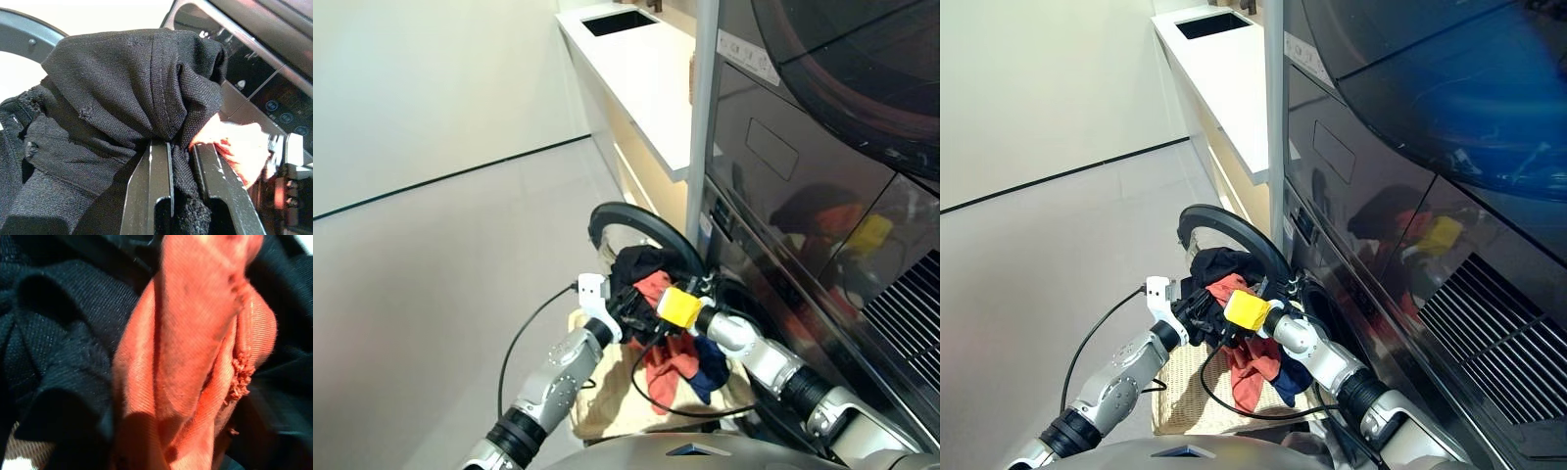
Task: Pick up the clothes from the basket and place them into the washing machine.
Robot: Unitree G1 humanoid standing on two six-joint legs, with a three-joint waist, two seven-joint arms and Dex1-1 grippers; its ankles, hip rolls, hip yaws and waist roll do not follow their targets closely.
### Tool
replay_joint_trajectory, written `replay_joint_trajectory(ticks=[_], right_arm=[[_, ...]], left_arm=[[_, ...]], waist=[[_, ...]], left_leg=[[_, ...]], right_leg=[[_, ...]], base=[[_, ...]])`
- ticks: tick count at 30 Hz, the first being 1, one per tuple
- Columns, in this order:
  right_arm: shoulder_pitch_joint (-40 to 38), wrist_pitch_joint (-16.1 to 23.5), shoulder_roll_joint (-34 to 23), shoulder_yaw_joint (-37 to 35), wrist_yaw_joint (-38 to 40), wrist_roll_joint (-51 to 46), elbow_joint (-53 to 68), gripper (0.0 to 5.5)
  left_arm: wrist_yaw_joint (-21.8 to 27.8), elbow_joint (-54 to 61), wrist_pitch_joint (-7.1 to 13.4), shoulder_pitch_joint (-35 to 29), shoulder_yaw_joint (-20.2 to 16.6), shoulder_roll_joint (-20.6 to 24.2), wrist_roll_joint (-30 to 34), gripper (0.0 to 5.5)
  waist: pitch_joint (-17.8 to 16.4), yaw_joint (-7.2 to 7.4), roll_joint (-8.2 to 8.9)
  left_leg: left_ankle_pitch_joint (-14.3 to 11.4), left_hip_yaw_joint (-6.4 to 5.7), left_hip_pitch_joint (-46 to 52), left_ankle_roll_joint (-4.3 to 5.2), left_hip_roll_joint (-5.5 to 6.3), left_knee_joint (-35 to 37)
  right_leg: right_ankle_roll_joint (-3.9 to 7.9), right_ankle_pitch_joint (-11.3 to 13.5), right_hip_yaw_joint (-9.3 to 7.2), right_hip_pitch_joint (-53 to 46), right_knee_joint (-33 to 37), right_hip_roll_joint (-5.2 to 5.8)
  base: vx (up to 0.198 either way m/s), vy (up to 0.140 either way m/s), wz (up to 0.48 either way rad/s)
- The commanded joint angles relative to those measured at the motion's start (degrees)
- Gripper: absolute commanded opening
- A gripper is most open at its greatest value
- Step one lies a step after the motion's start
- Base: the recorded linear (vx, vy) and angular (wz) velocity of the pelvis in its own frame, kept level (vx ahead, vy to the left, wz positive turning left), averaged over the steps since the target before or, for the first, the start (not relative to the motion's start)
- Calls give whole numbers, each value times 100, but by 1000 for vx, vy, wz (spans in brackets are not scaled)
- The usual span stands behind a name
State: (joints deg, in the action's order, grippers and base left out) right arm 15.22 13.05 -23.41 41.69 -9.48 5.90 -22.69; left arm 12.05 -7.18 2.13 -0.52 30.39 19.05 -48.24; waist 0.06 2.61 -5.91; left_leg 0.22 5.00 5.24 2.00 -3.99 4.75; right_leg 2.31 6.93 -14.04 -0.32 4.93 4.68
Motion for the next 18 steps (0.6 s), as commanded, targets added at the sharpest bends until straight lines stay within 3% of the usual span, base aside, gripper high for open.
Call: replay_joint_trajectory(ticks=[1,6,7,8,18], right_arm=[[325,307,285,-161,-29,-528,124,0],[22,334,85,-417,-134,-764,360,0],[-52,335,59,-488,-146,-837,384,0],[-111,345,50,-547,-132,-871,395,0],[-848,368,-14,-1331,123,-973,574,0]], left_arm=[[408,629,369,-463,133,115,-205,0],[549,617,398,-374,10,145,-247,19],[551,606,413,-337,-40,140,-247,265],[519,557,442,-290,-113,108,-238,550],[180,-230,733,261,-1225,-443,-417,550]], waist=[[249,-111,393],[253,-85,400],[254,-83,406],[262,-77,410],[198,-87,460]], left_leg=[[121,187,-162,69,143,25],[114,206,-158,68,141,25],[114,211,-157,67,142,25],[114,214,-156,65,142,25],[132,210,-203,47,155,25]], right_leg=[[481,-503,39,-354,-113,132],[487,-498,52,-339,-120,130],[487,-496,57,-341,-113,129],[485,-497,59,-342,-113,128],[483,-469,70,-280,-109,133]], base=[[0,0,0],[0,0,0],[0,0,0],[0,0,0],[0,0,0]])
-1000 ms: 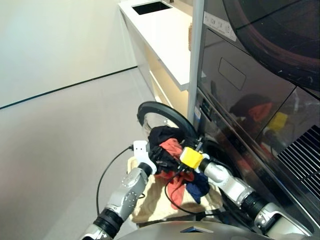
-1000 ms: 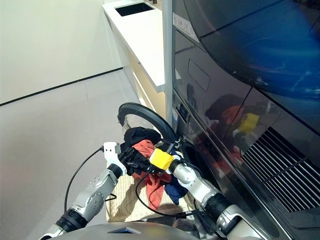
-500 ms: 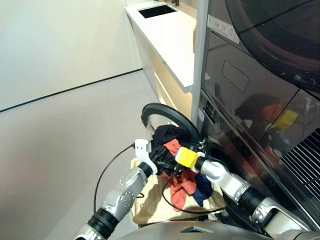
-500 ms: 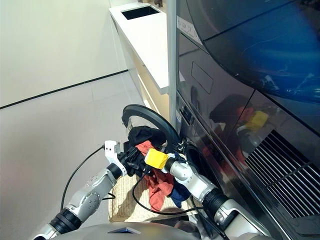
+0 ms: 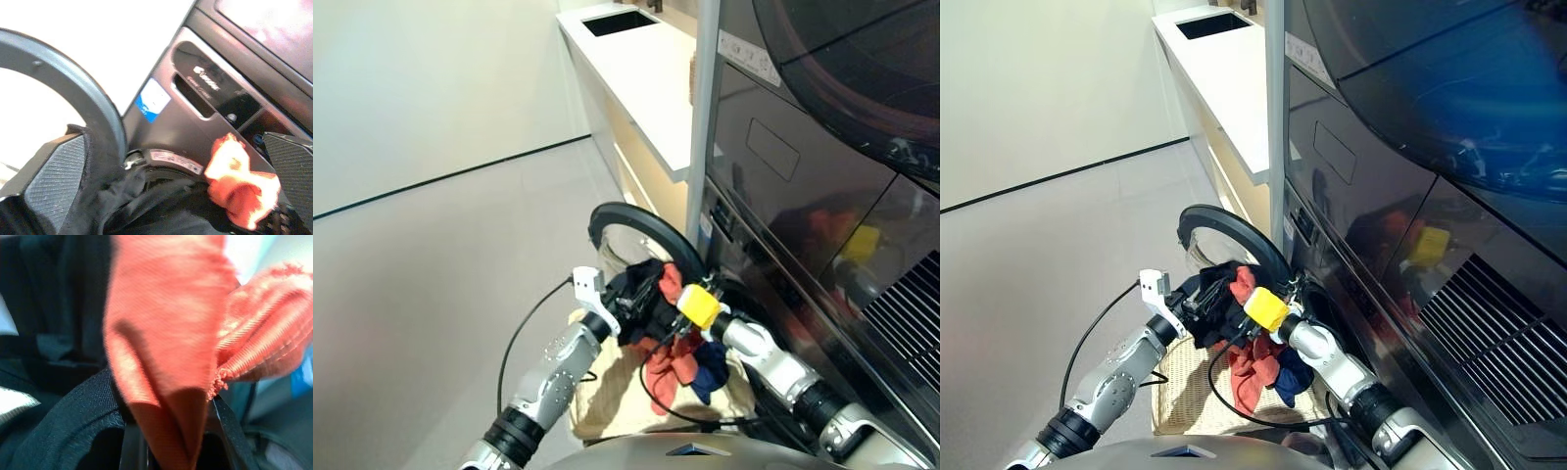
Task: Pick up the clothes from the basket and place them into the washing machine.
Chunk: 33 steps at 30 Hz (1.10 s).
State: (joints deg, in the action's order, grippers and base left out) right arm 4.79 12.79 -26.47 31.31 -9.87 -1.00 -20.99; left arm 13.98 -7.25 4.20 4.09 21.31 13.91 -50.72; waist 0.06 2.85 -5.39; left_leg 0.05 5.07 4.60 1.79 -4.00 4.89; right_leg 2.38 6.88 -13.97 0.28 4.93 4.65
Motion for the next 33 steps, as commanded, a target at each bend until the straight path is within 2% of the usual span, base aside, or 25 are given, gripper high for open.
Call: replay_joint_trajectory(ticks=[1,2,3,4,5,6,10,16,19,26,30,33], right_arm=[[55,375,337,-372,259,-335,460,0],[-102,363,327,-458,179,-435,476,0],[231,268,1032,21,384,-328,-948,0],[530,73,925,-72,711,380,-491,0],[423,149,1035,-91,586,-31,-621,0],[499,162,1106,-106,765,-75,-987,0],[664,122,1329,-89,1067,-268,-1370,0],[848,225,1375,-357,1449,-709,-1595,0],[931,325,1363,-534,1668,-810,-1527,0],[1131,459,1458,-722,1903,-1249,-1437,0],[1424,519,1668,-822,2034,-1909,-1828,0],[1711,588,1756,-856,2079,-2324,-1982,0]], left_arm=[[-107,-418,587,-157,-490,-24,-169,550],[-169,-576,623,-134,-601,-94,-155,550],[-239,-888,645,-226,-483,-276,-190,550],[-425,-963,656,-204,-613,-229,-49,550],[-493,-1029,679,-209,-728,-319,-27,550],[-601,-1129,810,-197,-722,-305,72,550],[-1022,-1783,1016,-266,-907,-389,404,550],[-1262,-2735,1141,-578,-653,-294,1320,550],[-1397,-3210,1203,-753,-552,-315,1669,550],[-1658,-3893,1282,-1056,-429,-412,1981,550],[-1783,-4027,1345,-1315,-288,-472,1956,550],[-1891,-4067,1440,-1518,-212,-483,1928,550]], waist=[[187,-105,415],[172,-97,423],[151,-150,419],[159,-167,431],[159,-193,435],[153,-219,438],[28,-287,467],[-262,-291,446],[-395,-270,447],[-619,-224,477],[-879,-228,438],[-1114,-248,403]], left_leg=[[149,206,-151,62,158,11],[151,209,-159,59,160,11],[141,204,-145,58,161,11],[146,190,-153,60,161,11],[164,186,-191,56,170,11],[167,172,-202,56,176,11],[209,135,-343,60,190,11],[334,94,-766,50,211,11],[381,112,-963,44,212,11],[417,159,-1231,26,222,11],[445,192,-1535,1,252,-97],[379,221,-1904,-7,255,-435]], right_leg=[[479,-457,69,-319,-113,142],[481,-453,74,-305,-117,140],[475,-457,54,-327,-114,145],[471,-454,49,-330,-101,140],[471,-445,35,-301,-104,149],[470,-436,24,-299,-96,151],[467,-395,25,-174,-97,160],[475,-248,19,295,-140,180],[494,-175,40,500,-141,187],[496,-107,134,845,-204,213],[481,-49,225,1178,-310,250],[462,-14,302,1468,-428,311]], base=[[0,0,0],[0,0,0],[0,0,0],[0,0,0],[0,0,0],[0,0,0],[-36,4,8],[-89,20,33],[-83,21,7],[-28,6,-11],[-86,21,-43],[-78,9,-71]])
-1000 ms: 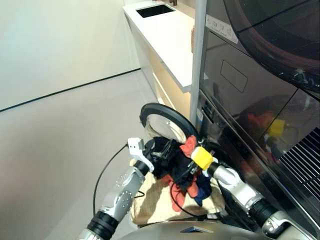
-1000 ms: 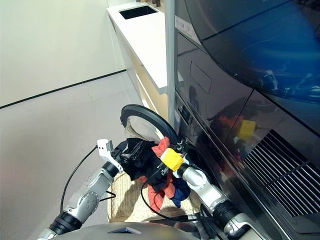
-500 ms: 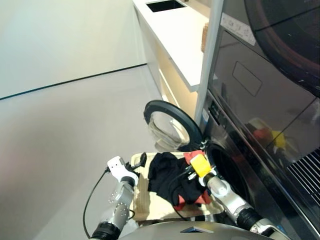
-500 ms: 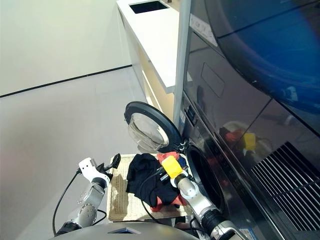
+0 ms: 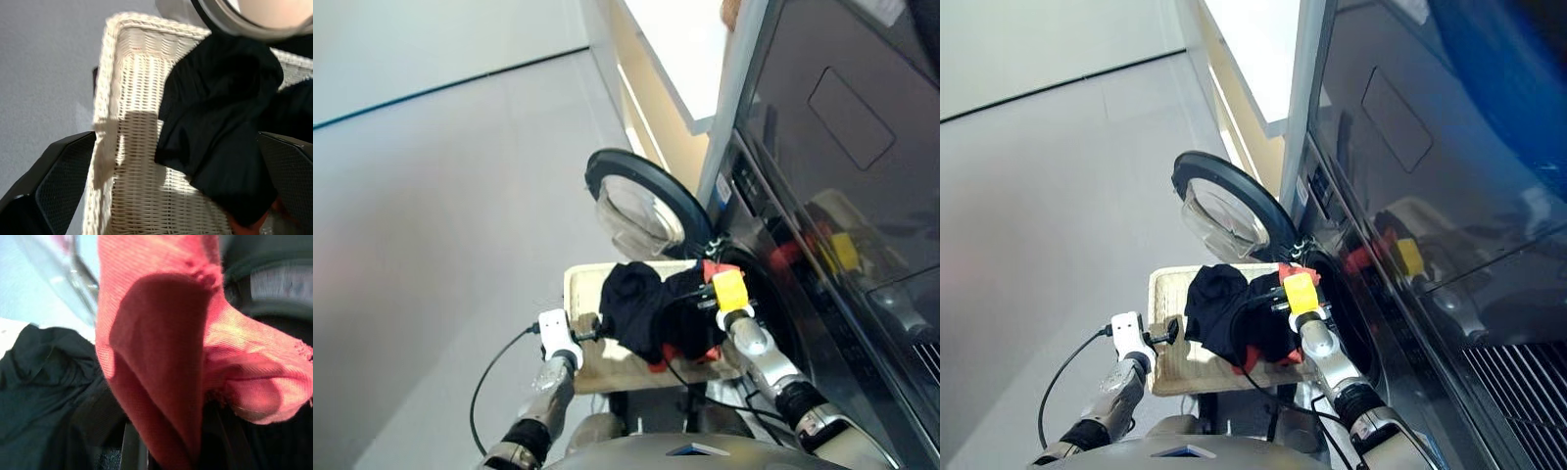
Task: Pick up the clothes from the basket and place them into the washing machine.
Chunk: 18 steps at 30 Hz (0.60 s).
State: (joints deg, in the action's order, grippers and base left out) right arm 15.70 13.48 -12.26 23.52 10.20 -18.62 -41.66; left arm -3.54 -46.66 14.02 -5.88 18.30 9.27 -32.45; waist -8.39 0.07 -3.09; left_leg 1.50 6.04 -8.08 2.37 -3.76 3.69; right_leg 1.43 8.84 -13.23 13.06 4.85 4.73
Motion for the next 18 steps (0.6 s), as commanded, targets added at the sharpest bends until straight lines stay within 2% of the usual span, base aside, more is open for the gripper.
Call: replay_joint_trajectory(ticks=[1,4,7,8,9,10,18], right_arm=[[701,556,368,-132,94,-750,31,0],[892,647,407,-233,180,-1016,-3,0],[1259,849,473,-517,338,-1538,-117,0],[1260,850,473,-518,336,-1539,-119,0],[1379,909,461,-623,397,-1655,-178,0],[1434,937,453,-666,427,-1717,-155,0],[1845,1342,445,-1400,627,-2625,-130,0]], left_arm=[[-168,-65,494,-566,120,-20,80,550],[-219,21,560,-680,213,4,82,550],[-400,176,655,-888,382,82,237,550],[-400,176,655,-889,383,82,238,550],[-449,212,668,-920,398,94,253,550],[-460,251,677,-956,402,118,238,550],[-656,284,697,-1112,143,240,228,550]], waist=[[-342,25,161],[-506,22,123],[-688,33,-17],[-678,32,-18],[-700,13,-74],[-718,21,-109],[-675,85,-298]], left_leg=[[213,123,-780,-71,237,-430],[147,129,-1179,-88,239,-743],[22,90,-1957,-121,236,-1241],[19,89,-1973,-121,236,-1249],[-182,51,-2121,-100,217,-1421],[-210,47,-2301,-110,211,-1547],[-516,57,-3671,-220,116,-2397]], right_leg=[[547,-205,243,323,-481,324],[512,-240,267,678,-701,369],[415,-420,300,1480,-1264,427],[415,-421,301,1494,-1270,427],[439,-601,356,1666,-1477,423],[414,-634,380,1853,-1605,441],[336,-868,658,3353,-2440,450]], base=[[-57,3,-69],[-52,0,1],[-83,-2,71],[0,0,0],[0,0,0],[0,0,0],[0,0,0]])
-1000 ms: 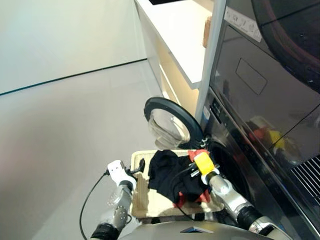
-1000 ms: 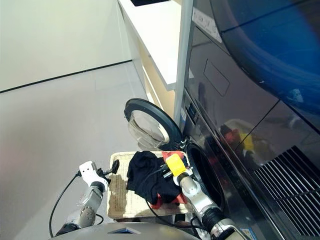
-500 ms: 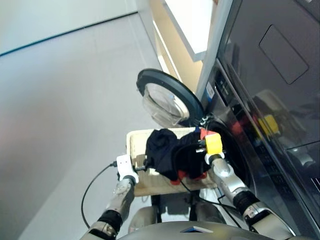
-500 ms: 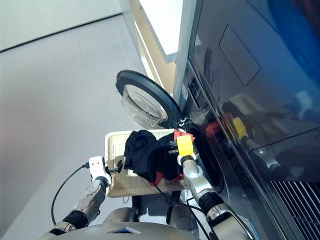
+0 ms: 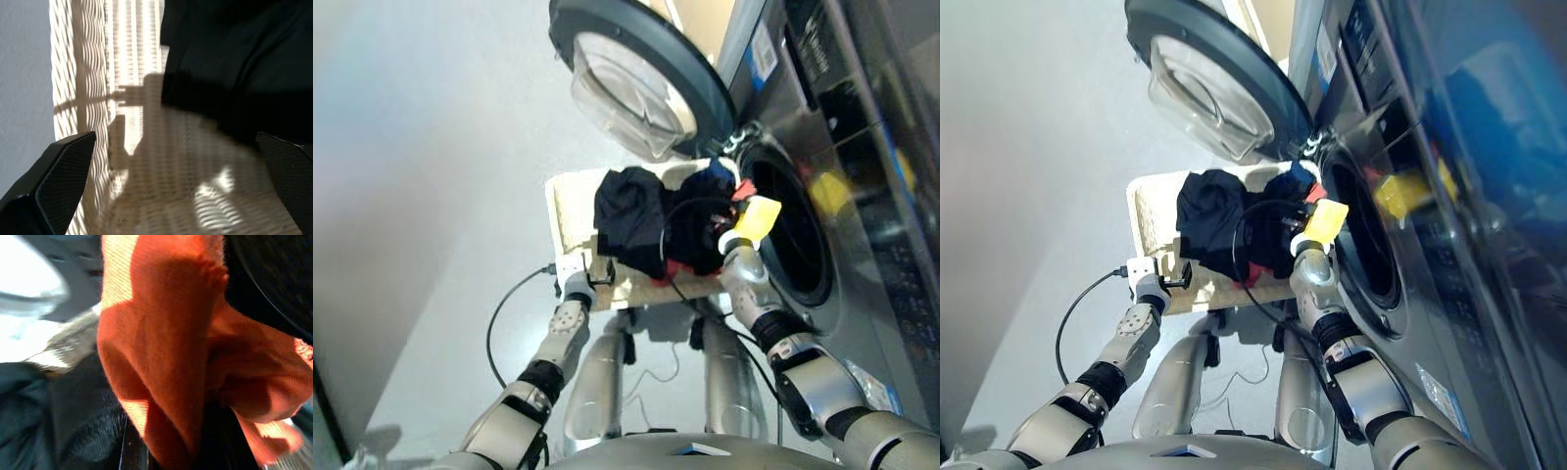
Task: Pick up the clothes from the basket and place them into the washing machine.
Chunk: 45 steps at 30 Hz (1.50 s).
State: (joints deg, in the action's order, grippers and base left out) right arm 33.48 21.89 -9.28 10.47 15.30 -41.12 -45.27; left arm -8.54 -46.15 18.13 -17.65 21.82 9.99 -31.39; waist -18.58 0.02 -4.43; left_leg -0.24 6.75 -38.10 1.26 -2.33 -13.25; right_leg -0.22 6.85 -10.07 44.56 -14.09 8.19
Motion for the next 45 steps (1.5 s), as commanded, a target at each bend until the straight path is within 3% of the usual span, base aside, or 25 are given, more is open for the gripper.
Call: replay_joint_trajectory(ticks=[1,6,12,20,23,25,31,32,33,37,45], right_arm=[[73,503,145,-96,114,-379,227,0],[666,811,24,-660,109,-1128,-36,0],[1873,1450,-283,-1666,498,-2042,-350,0],[3161,1616,-1689,-1781,1105,-1936,-696,0],[3272,1774,-1989,-1829,1181,-1865,-495,0],[3305,2009,-2335,-1980,1388,-1698,-391,0],[3181,2015,-2523,-2098,1817,-1454,-796,0],[3071,1842,-2406,-1982,1654,-1426,-859,295],[2974,1657,-2336,-1869,1454,-1457,-974,550],[2601,1139,-1797,-1297,794,-1470,-1258,550],[1500,661,-828,-377,99,-826,-348,550]], left_arm=[[-155,232,286,61,-209,169,122,550],[-213,348,365,-127,-312,185,-51,550],[-79,594,341,-47,-106,272,-169,550],[-5,382,302,148,-67,323,-329,550],[-13,391,344,159,-102,287,-378,550],[-7,385,368,192,-86,263,-397,550],[-39,396,384,233,-21,280,-362,550],[-53,370,396,198,-40,271,-351,550],[-54,343,405,186,-67,263,-354,550],[4,249,400,108,-100,202,-391,550],[110,393,440,5,-299,180,-435,550]], waist=[[360,86,-163],[385,50,-327],[450,-113,-581],[461,-270,-708],[462,-284,-717],[521,-279,-732],[668,-248,-725],[688,-229,-679],[693,-220,-649],[698,-147,-530],[648,5,-324]], left_leg=[[-349,-12,-697,-109,-30,-719],[-487,-37,-1200,-122,-49,-1032],[-666,29,-1710,-161,-89,-1383],[-864,199,-1933,-253,-182,-1606],[-882,204,-1951,-255,-190,-1627],[-866,128,-1958,-220,-183,-1621],[-830,61,-1909,-170,-147,-1469],[-834,58,-1898,-171,-151,-1442],[-821,46,-1895,-166,-162,-1420],[-745,55,-1824,-117,-189,-1255],[-468,67,-1551,-4,-131,-749]], right_leg=[[501,-673,346,231,-560,103],[469,-807,489,826,-941,103],[432,-962,746,1500,-1359,-9],[438,-1020,1097,2036,-1663,-163],[434,-1038,1120,2084,-1698,-177],[432,-1071,1096,2084,-1738,-175],[424,-1070,990,1997,-1662,-178],[424,-1032,961,1972,-1605,-189],[424,-1006,940,1953,-1570,-193],[421,-858,859,1796,-1311,-207],[459,-566,688,1381,-705,-191]], base=[[0,0,0],[0,0,0],[0,0,0],[19,14,-203],[5,-6,-61],[31,-62,-52],[0,0,0],[0,0,0],[-5,-53,34],[0,0,0],[0,0,0]])
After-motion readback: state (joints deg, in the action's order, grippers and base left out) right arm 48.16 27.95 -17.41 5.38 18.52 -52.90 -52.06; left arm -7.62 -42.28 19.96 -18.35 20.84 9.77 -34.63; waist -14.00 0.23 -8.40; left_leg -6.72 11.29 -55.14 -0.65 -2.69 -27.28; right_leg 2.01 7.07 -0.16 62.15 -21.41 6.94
